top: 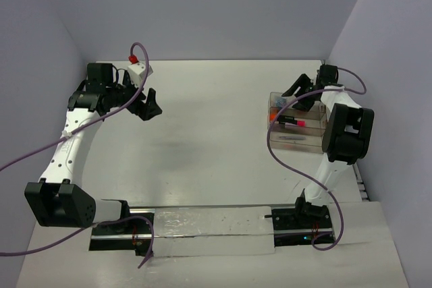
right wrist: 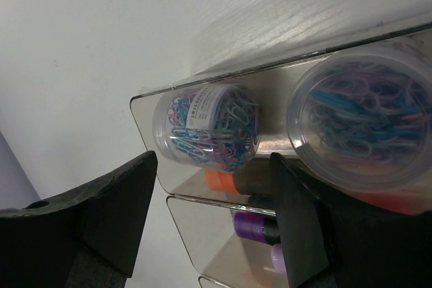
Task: Sort the stationery into containers
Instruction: Place the stationery in the storage box, then pick up the stationery from the storage box.
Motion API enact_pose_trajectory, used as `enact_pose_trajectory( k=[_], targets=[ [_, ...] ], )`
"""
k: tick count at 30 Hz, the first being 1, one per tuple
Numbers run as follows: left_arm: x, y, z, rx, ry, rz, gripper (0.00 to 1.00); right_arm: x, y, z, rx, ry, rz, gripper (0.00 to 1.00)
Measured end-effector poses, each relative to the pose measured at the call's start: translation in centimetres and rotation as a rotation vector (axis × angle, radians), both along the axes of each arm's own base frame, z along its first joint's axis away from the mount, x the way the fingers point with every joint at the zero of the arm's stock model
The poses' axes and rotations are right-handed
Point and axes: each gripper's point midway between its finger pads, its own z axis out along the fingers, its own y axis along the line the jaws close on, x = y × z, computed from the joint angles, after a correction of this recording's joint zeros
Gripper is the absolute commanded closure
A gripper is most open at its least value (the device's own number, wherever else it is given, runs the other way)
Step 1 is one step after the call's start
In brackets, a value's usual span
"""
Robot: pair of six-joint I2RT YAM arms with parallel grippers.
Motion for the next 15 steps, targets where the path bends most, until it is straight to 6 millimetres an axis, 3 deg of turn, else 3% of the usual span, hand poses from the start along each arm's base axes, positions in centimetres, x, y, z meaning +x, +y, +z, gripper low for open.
enact_pose_trajectory(
  k=[8,15],
  targets=[
    [0.04,0.00,0.05,0.000,-0.001,0.001,0.01,0.02,-0.37,0.12,-0.025,0.004,0.000,0.35],
    [0.08,-0.01,0.11,0.000,-0.001,0.001,0.01,0.16,-0.19,0.46,-0.125,0.027,0.019,0.27]
  ],
)
